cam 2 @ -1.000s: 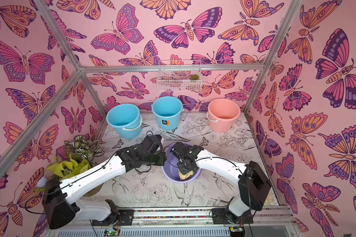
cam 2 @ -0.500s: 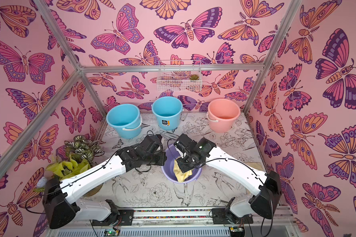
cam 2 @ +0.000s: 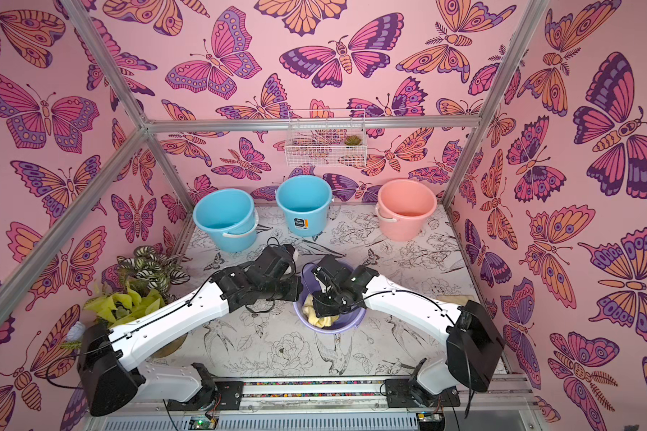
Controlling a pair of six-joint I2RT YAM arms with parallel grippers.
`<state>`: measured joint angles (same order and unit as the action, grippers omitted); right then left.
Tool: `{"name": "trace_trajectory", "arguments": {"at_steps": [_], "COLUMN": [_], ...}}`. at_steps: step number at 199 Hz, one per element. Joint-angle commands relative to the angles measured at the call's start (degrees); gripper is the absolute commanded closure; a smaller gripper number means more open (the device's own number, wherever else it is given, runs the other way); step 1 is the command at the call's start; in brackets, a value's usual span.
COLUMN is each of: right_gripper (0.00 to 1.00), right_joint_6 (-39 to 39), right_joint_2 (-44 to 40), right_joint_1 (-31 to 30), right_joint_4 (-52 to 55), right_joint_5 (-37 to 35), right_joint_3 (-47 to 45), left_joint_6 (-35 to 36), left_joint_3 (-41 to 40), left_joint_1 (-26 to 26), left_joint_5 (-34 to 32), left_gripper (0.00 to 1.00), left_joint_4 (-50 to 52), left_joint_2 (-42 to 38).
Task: Wipe the inside of the bucket with a cloth
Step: Wipe the dirt from the inside of the bucket.
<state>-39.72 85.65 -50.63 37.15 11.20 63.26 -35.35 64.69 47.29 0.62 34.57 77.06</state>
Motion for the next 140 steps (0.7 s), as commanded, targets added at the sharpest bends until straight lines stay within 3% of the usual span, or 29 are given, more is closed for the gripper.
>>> {"name": "trace_trajectory", "arguments": {"at_steps": [1,91,140], "right_gripper": [1.00,1.00,1.00], "right_joint_6": [-4.53,-3.02,-1.34], "right_joint_2": [1.89,15.85,18.35], "right_joint_1": [0.25,0.36,0.53], "right_joint_4": [-8.12,-11.97,-9.79], "right_joint_5": [-0.25,-7.42,-10.67], "right_joint_3": [-1.92,-2.56,-1.26], "left_joint_6": [0.45,0.50,0.40], "left_joint_3": [0.88,0.62,0.71], "left_joint_1": [0.17,0.17,0.17], "left_joint_5": [0.08,-0.09,-0.07], "left_gripper": [1.00,1.00,1.00], "left_joint_4": [-0.11,-0.19,-0.17], "left_joint_2": [-0.11,-0.25,-0.31]}}
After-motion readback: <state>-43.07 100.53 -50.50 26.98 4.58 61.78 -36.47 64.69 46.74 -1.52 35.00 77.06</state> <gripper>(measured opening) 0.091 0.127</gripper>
